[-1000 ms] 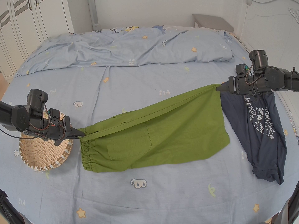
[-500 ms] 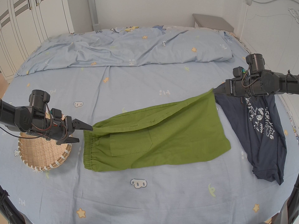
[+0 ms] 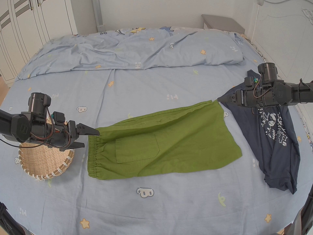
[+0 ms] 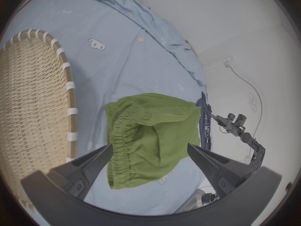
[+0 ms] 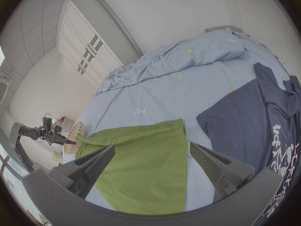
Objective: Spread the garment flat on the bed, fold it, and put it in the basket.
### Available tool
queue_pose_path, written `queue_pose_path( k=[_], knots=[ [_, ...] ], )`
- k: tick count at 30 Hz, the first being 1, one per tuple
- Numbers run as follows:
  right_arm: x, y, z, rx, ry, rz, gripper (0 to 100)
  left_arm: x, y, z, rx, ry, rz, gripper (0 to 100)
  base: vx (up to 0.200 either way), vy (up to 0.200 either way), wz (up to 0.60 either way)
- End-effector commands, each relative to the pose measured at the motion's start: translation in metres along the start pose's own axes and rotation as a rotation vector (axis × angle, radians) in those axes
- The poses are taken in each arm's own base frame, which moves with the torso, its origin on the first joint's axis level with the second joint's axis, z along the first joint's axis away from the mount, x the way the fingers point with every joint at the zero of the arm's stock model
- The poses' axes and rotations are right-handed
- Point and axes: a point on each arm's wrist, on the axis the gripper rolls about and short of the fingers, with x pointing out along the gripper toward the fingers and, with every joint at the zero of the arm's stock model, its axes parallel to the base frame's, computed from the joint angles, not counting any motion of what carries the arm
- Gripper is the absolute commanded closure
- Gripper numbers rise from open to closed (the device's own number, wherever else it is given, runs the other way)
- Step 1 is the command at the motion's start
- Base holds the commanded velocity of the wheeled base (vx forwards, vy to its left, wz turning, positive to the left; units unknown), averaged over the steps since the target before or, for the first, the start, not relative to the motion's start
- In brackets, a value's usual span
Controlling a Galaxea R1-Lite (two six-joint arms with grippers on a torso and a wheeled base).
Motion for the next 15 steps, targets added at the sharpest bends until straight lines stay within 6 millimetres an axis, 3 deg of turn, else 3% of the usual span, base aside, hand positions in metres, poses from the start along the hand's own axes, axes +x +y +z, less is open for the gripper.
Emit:
queue_pose_path(
  k=[1,7,8,15],
  knots=[
    [-0.029,0.012,-0.011,0.024,-0.014,0.001,0,-0.011,-0.039,-0.017,0.087,0.012,-0.075,0,0.000,0.000,0.00],
    [-0.052,0.019,-0.038,0.059,-0.053,0.039,0,0.009,-0.050,-0.024,0.123,0.040,-0.119,0,0.000,0.000,0.00],
    [-0.057,0.021,-0.047,0.069,-0.075,0.040,0,0.028,-0.044,-0.022,0.115,0.044,-0.122,0,0.000,0.000,0.00],
    [-0.066,0.019,-0.049,0.098,-0.131,0.037,0,0.057,-0.039,-0.015,0.072,0.020,-0.156,0,0.000,0.000,0.00]
  ],
)
